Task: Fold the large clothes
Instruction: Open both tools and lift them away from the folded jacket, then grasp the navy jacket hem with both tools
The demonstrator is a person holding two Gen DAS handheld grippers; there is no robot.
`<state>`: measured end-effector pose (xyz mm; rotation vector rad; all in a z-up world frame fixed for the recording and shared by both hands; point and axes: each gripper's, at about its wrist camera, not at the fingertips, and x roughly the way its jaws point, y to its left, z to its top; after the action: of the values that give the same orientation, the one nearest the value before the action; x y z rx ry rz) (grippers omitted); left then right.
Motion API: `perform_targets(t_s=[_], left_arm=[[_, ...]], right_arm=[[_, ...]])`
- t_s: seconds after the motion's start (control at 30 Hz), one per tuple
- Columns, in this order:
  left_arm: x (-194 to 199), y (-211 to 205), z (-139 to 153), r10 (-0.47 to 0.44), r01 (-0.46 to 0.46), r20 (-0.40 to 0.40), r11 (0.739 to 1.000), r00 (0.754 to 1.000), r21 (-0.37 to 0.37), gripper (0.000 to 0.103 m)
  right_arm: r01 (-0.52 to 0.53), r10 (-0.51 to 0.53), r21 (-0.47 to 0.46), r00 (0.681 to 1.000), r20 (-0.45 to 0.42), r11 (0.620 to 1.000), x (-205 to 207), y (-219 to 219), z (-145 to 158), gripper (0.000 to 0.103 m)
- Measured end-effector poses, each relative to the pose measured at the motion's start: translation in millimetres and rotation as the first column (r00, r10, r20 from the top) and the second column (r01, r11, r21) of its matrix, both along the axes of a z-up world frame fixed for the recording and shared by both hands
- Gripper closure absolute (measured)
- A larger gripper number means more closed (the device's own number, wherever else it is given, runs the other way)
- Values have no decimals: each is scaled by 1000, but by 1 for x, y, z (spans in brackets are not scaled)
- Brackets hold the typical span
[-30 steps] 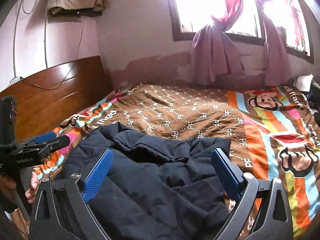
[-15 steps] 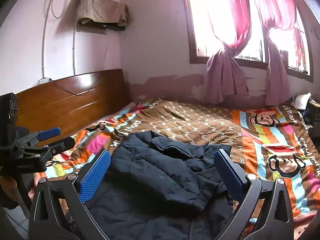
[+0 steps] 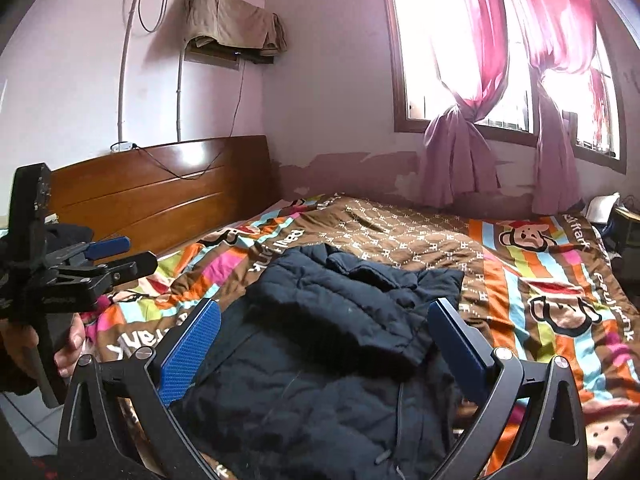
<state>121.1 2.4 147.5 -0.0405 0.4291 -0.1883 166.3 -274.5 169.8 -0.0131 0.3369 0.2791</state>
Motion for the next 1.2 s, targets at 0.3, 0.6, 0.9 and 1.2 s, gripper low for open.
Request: perform_targets(t_s=[0.3,0.6,0.9,1.2], left_arm=[[-19,9,-56,0,7,-91,997,996,78,0],[-36,17,-129,-46,80,-215,985,976,151,0],[-37,23,-195,-56,153,-384,962,922,227,0],[-31,38,-243,-16,142,-511,967,859,209,0]], right_arm=[[25,-28,-39,995,-93,999,-21,-18,-48,1],[-29,-12,-136,958,-286,990,-24,-26,-125,1],[-114,-32,-275,880,-474,955,-17,-10,-196,1],[-95,-162,-412,822,-546,906,4,-5,-245,1]])
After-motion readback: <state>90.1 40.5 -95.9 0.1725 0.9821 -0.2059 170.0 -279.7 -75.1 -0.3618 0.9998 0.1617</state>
